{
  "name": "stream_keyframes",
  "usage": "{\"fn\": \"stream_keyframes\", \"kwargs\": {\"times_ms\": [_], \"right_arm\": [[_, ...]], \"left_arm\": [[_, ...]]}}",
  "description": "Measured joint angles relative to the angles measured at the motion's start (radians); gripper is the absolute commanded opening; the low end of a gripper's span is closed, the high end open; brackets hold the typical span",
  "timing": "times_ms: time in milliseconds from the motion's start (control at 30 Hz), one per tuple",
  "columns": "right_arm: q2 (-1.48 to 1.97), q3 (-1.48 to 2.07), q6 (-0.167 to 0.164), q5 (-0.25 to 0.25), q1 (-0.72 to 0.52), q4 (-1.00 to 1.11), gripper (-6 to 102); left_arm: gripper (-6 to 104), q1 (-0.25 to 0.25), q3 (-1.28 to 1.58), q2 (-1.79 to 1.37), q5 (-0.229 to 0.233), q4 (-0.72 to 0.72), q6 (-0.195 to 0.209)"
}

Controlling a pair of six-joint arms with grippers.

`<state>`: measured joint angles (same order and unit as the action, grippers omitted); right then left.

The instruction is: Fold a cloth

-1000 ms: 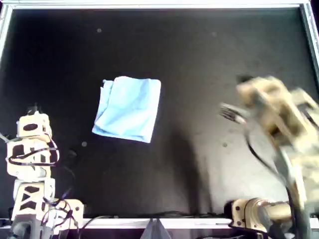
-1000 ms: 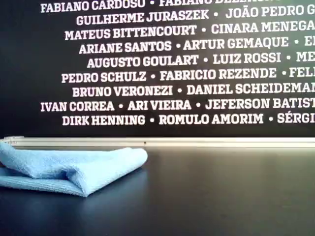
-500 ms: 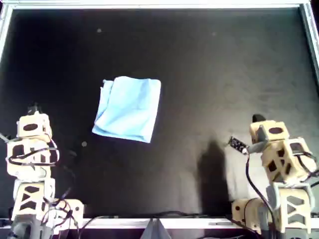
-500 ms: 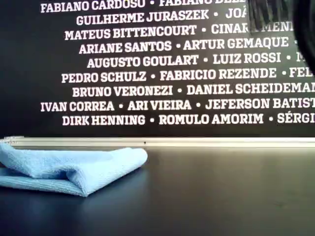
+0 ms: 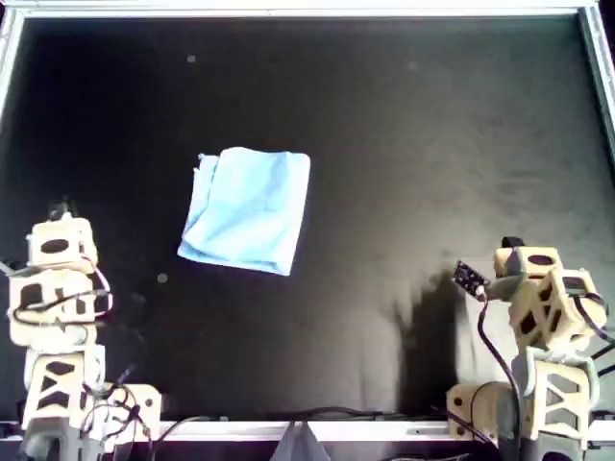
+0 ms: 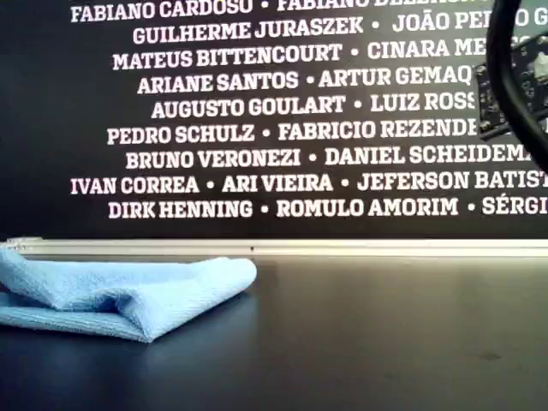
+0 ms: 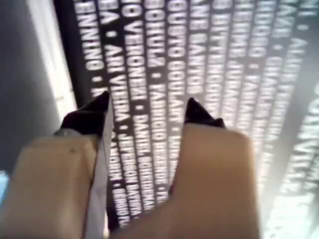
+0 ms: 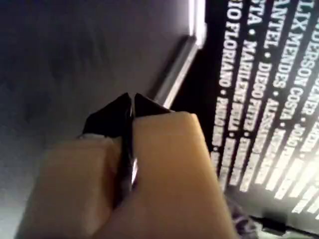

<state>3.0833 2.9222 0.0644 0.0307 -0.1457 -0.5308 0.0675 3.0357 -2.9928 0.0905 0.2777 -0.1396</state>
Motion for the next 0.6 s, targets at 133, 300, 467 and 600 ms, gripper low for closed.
{"fn": "stream_keyframes", "kwargs": {"times_ms": [133, 300, 467, 600], "right_arm": [[0.000, 0.000, 0.000, 0.000, -0.005, 0.000, 0], [0.000, 0.000, 0.000, 0.000, -0.005, 0.000, 1], [0.000, 0.018, 0.000, 0.000, -0.005, 0.000, 0], [0.000, 0.069, 0.000, 0.000, -0.005, -0.002, 0]], "left_arm": [[52, 0.000, 0.000, -0.074, 0.000, 0.000, 0.000], [52, 0.000, 0.000, -0.083, 0.000, 0.000, 0.005], [52, 0.000, 0.000, -0.083, 0.000, -0.005, 0.005], [52, 0.000, 0.000, -0.083, 0.000, -0.100, 0.005]]}}
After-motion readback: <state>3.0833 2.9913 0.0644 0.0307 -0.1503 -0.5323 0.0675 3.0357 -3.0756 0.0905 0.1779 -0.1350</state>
